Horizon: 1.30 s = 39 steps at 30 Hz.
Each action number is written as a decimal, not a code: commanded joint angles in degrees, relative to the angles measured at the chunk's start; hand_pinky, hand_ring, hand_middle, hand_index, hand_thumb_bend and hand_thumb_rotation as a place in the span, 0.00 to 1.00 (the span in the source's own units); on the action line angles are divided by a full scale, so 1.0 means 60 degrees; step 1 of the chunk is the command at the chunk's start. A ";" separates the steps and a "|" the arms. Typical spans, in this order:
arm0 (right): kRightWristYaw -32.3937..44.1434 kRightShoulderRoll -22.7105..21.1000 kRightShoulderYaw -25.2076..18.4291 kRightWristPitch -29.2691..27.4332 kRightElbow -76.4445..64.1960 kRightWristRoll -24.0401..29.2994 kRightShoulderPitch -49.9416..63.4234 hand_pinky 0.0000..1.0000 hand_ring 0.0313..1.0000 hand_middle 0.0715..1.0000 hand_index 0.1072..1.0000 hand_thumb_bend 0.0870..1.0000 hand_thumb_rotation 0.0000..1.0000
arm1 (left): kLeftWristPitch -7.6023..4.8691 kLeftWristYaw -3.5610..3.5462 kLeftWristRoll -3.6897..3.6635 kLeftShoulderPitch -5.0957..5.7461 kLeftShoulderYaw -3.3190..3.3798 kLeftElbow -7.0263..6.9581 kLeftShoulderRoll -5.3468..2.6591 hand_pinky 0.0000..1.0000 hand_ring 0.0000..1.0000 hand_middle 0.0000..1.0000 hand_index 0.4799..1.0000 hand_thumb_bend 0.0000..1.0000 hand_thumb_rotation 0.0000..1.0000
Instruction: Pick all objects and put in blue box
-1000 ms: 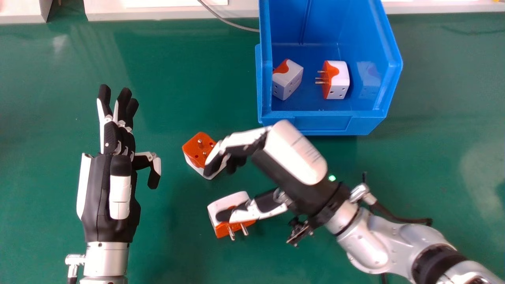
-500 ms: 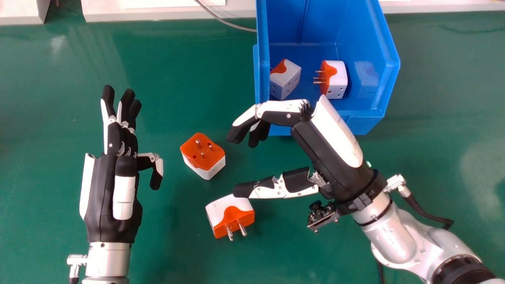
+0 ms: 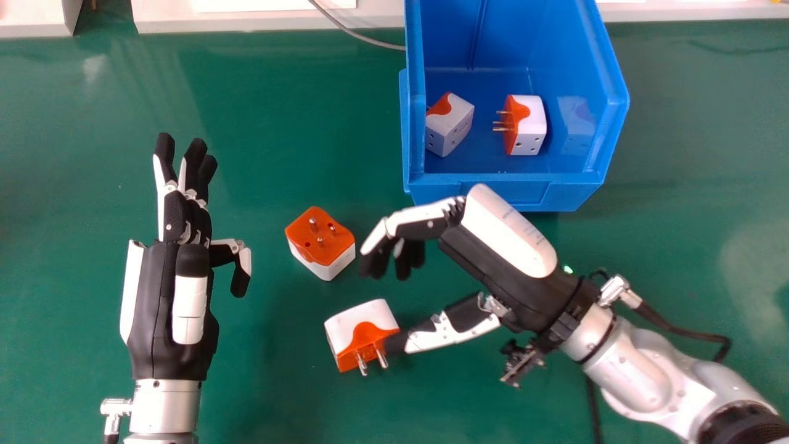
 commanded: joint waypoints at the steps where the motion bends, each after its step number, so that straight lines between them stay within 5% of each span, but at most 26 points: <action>1: 0.0270 -0.0080 -0.0233 -0.0011 -0.0263 0.0425 0.0163 0.66 0.76 0.80 0.81 0.94 0.29 | -0.0114 -0.0006 -0.0027 -0.0027 -0.0016 -0.0068 0.0069 0.00 1.00 1.00 1.00 1.00 0.94; 6: 0.0594 -0.0009 -0.0463 0.0005 -0.0353 0.0675 0.0349 0.72 0.84 0.86 0.87 0.99 0.34 | -0.0110 0.0103 0.0080 0.0014 -0.0045 -0.0118 0.0113 0.00 1.00 1.00 1.00 1.00 0.94; 16: 0.0968 0.0142 -0.0606 0.0030 -0.0334 0.0727 0.0348 0.74 0.85 0.88 0.88 1.00 0.35 | -0.0073 -0.0020 -0.0032 -0.0022 -0.0042 -0.0095 0.0166 0.00 1.00 1.00 1.00 1.00 0.94; 25: 0.0972 0.0145 -0.0612 0.0038 -0.0257 0.0571 0.0263 0.74 0.85 0.88 0.88 1.00 0.35 | -0.0138 0.0075 0.0073 -0.0052 -0.0034 -0.0020 0.0204 0.00 1.00 1.00 1.00 1.00 0.94; 39: 0.0463 0.0122 -0.0512 0.0316 0.0469 -0.0074 -0.0125 0.74 0.85 0.88 0.88 1.00 0.35 | 0.0065 -0.0172 -0.0212 -0.0075 -0.0045 -0.0186 0.0194 0.00 1.00 1.00 1.00 1.00 0.94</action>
